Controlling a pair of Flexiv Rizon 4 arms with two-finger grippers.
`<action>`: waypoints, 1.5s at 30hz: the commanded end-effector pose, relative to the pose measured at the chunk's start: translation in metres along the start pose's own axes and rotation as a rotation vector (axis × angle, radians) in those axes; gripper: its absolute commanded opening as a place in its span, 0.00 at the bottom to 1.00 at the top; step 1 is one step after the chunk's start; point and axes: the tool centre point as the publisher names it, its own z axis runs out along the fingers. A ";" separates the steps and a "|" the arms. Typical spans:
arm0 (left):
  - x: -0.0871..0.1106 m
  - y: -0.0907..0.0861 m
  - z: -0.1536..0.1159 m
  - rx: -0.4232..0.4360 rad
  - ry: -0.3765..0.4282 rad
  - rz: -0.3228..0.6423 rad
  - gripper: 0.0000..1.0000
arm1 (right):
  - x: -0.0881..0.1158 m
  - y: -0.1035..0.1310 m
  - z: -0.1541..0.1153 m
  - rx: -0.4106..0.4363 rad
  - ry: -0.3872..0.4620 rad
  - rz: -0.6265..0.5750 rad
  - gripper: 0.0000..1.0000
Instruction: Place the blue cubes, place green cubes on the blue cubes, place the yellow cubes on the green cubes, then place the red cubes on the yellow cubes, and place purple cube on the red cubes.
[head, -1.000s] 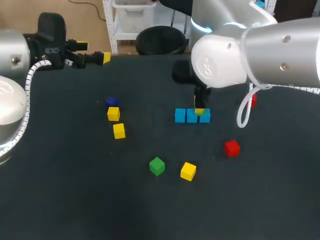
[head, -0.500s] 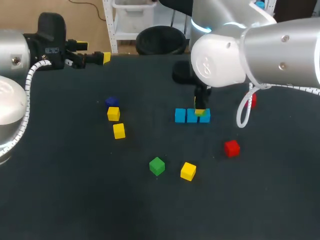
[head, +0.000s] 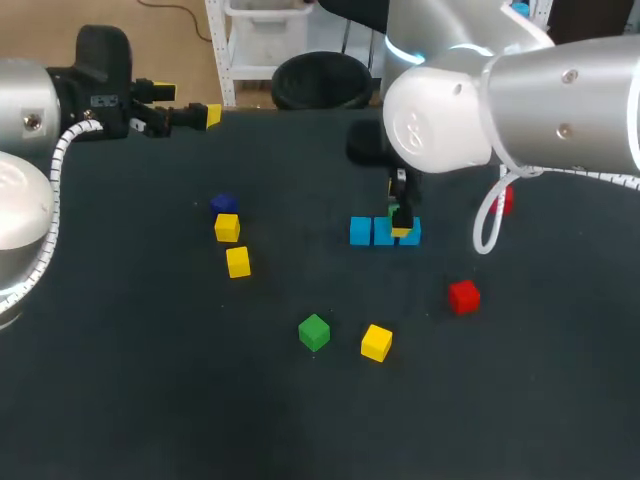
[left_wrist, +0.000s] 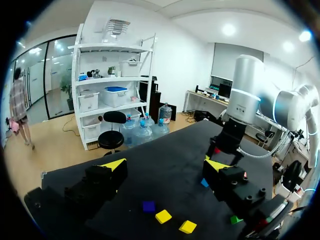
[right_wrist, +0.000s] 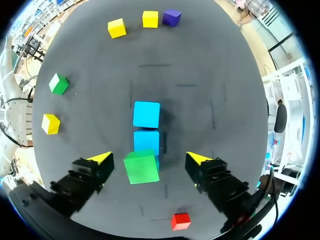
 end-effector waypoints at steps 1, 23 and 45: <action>0.001 0.001 0.000 0.003 -0.008 0.001 1.00 | 0.002 0.001 0.000 0.009 -0.001 0.004 1.00; 0.001 0.001 0.000 0.003 -0.008 0.001 1.00 | 0.005 0.001 -0.001 0.000 0.002 0.013 0.26; 0.001 0.001 0.000 0.003 -0.008 0.001 1.00 | 0.004 0.007 -0.002 -0.014 0.000 0.020 0.17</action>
